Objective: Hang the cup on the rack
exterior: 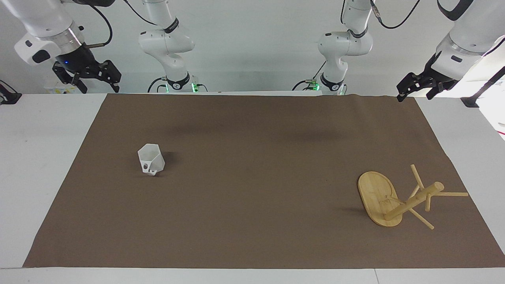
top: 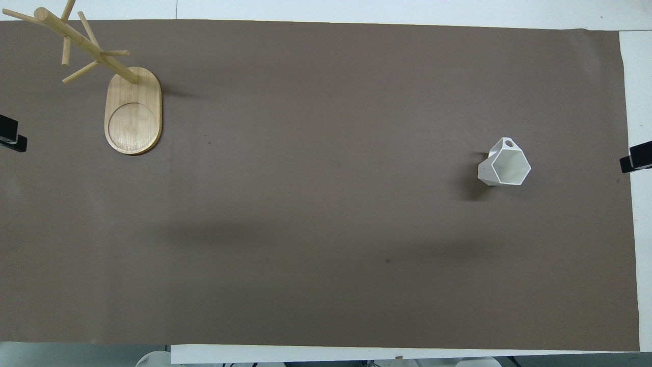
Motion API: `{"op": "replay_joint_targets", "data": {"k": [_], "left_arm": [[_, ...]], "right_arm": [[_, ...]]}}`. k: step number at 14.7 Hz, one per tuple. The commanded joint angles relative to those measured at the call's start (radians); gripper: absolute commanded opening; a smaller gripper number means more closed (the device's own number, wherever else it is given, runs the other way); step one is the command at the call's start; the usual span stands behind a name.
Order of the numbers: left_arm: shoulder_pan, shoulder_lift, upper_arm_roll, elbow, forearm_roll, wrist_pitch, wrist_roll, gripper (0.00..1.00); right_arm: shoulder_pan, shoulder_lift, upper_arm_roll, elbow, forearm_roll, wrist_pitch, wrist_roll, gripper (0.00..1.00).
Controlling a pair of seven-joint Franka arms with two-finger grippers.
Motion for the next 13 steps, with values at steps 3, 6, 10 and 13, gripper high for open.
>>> {"op": "replay_joint_targets", "data": {"k": [3, 6, 10, 13], "left_arm": [[0.010, -0.019, -0.011, -0.021, 0.020, -0.004, 0.008, 1.00], [0.010, -0.019, -0.011, -0.021, 0.020, -0.004, 0.008, 1.00], [0.010, -0.019, -0.011, -0.021, 0.020, -0.004, 0.008, 1.00], [0.010, -0.019, -0.011, -0.021, 0.020, -0.004, 0.008, 1.00]], "right_arm": [[0.002, -0.013, 0.003, -0.012, -0.004, 0.013, 0.019, 1.00], [0.001, -0.013, 0.003, -0.015, -0.004, 0.011, 0.017, 1.00], [-0.010, -0.019, 0.001, -0.025, 0.001, -0.001, 0.011, 1.00], [0.002, -0.019, 0.001, -0.025, -0.007, -0.004, -0.149, 1.00]]}}
